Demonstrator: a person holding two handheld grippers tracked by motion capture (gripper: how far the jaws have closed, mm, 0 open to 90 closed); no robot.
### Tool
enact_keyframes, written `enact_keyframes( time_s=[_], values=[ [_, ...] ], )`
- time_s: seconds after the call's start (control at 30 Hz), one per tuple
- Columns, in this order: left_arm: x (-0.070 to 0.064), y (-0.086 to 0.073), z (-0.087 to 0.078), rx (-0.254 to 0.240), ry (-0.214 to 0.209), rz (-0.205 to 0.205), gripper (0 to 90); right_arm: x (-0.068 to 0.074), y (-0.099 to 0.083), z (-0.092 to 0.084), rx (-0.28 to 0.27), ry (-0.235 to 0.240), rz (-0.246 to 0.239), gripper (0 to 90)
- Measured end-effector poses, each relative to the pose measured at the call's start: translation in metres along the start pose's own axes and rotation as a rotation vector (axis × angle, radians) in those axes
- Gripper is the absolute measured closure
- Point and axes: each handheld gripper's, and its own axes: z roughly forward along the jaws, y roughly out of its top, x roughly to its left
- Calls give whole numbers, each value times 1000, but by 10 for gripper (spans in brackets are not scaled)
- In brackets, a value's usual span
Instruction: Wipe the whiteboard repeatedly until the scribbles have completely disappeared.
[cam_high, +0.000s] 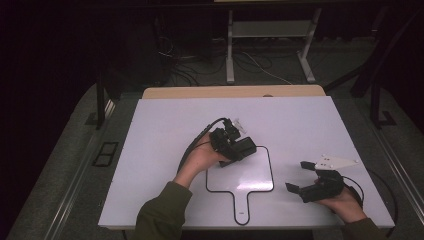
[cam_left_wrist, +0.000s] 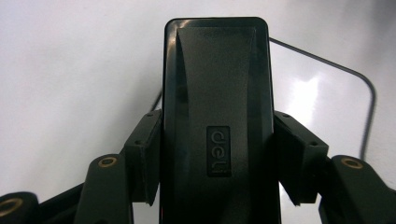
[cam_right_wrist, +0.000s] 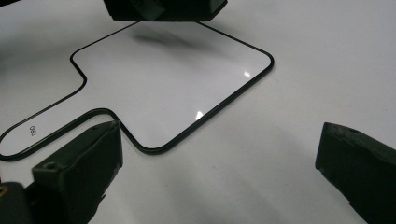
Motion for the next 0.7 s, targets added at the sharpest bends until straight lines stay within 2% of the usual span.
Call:
enact_keyframes(
  time_s=[0.17,0.3,0.7],
  values=[
    [9,3,0,-4,5,-16,389,0,0,0,1,1,1,0],
    [18,7,0,-5,26,-33,389,0,0,0,1,2,2,0],
    [59,21,9,0,71,-64,389,1,-1,0,4,5,4,0]
  ],
)
